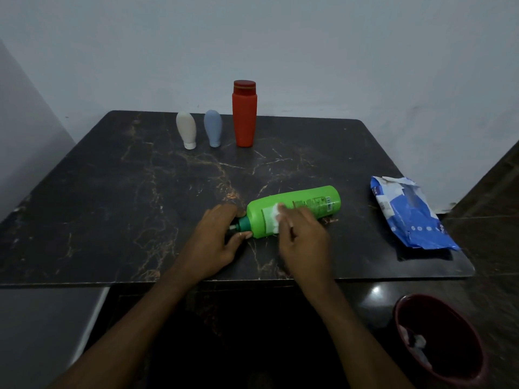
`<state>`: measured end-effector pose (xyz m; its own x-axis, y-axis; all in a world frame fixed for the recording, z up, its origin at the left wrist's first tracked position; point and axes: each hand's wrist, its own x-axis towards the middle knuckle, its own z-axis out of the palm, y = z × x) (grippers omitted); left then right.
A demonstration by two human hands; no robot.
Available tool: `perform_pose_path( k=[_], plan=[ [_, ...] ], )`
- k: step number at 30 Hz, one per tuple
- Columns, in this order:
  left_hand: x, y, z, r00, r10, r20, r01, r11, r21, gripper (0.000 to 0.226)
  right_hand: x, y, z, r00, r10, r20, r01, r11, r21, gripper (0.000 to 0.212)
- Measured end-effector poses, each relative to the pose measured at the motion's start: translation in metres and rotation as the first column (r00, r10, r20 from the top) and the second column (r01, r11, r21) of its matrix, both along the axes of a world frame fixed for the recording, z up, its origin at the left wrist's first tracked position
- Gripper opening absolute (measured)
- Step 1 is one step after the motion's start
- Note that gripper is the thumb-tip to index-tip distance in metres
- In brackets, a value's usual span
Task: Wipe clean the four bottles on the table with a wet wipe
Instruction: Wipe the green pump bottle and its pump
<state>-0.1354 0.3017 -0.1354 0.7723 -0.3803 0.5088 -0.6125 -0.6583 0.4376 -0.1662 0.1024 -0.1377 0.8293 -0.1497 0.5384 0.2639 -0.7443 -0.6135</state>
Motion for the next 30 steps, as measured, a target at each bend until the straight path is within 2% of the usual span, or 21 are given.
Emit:
perform_pose_path(
  k=[2, 4, 6, 8, 10, 14, 16, 18, 20, 22, 25, 28, 30],
  plan=[
    [0.0, -0.001, 0.001, 1.0, -0.002, -0.008, 0.002, 1.0, -0.002, 0.034, 0.013, -0.031, 0.0, 0.982, -0.165, -0.098, 0.174, 0.979, 0.103, 0.019],
    [-0.001, -0.001, 0.001, 1.0, -0.007, -0.011, 0.007, 1.0, -0.001, 0.034, 0.026, -0.066, -0.003, 0.934, -0.321, -0.156, 0.343, 0.929, 0.14, 0.024],
    [-0.001, -0.001, 0.001, 1.0, -0.008, -0.008, 0.008, 1.0, -0.006, 0.034, 0.029, -0.083, -0.003, 0.913, -0.371, -0.172, 0.399, 0.899, 0.181, 0.023],
    [-0.001, -0.002, 0.002, 1.0, -0.005, -0.01, 0.005, 1.0, -0.014, 0.035, 0.024, -0.075, -0.001, 0.92, -0.35, -0.18, 0.379, 0.909, 0.175, 0.018],
    [-0.001, -0.002, 0.003, 1.0, -0.004, -0.014, 0.003, 1.0, -0.019, 0.035, 0.016, -0.05, 0.001, 0.951, -0.264, -0.162, 0.291, 0.94, 0.178, 0.018],
    [-0.002, -0.001, 0.004, 1.0, 0.009, -0.022, -0.01, 1.0, -0.024, 0.035, 0.002, -0.012, -0.007, 0.999, 0.038, 0.004, -0.039, 0.996, 0.084, 0.023],
    [-0.002, 0.0, 0.003, 0.999, 0.01, -0.031, -0.01, 1.0, -0.028, 0.035, 0.008, -0.023, -0.008, 0.999, 0.032, -0.032, -0.028, 0.995, 0.099, 0.021],
    [-0.002, 0.0, 0.003, 0.999, 0.003, -0.035, -0.004, 1.0, -0.029, 0.034, 0.016, -0.046, -0.006, 0.989, -0.083, -0.12, 0.097, 0.988, 0.122, 0.017],
    [-0.002, 0.0, 0.004, 0.999, -0.003, -0.036, 0.002, 1.0, -0.029, 0.033, 0.023, -0.074, -0.004, 0.964, -0.221, -0.15, 0.24, 0.963, 0.125, 0.014],
    [-0.003, -0.002, 0.005, 0.999, -0.002, -0.034, 0.001, 0.999, -0.034, 0.032, 0.027, -0.09, -0.001, 0.945, -0.281, -0.167, 0.312, 0.928, 0.202, 0.013],
    [-0.004, -0.003, 0.006, 1.0, 0.005, -0.024, -0.006, 0.999, -0.043, 0.033, 0.025, -0.075, 0.0, 0.954, -0.24, -0.18, 0.273, 0.943, 0.192, 0.01],
    [-0.004, -0.001, 0.007, 1.0, 0.004, -0.005, -0.004, 0.999, -0.048, 0.035, 0.013, -0.044, 0.0, 0.987, -0.081, -0.141, 0.104, 0.981, 0.162, 0.008],
    [-0.004, 0.0, 0.008, 1.0, 0.008, 0.011, -0.007, 0.999, -0.049, 0.037, 0.008, -0.037, 0.001, 0.994, -0.038, -0.104, 0.058, 0.979, 0.196, 0.011]
  ],
)
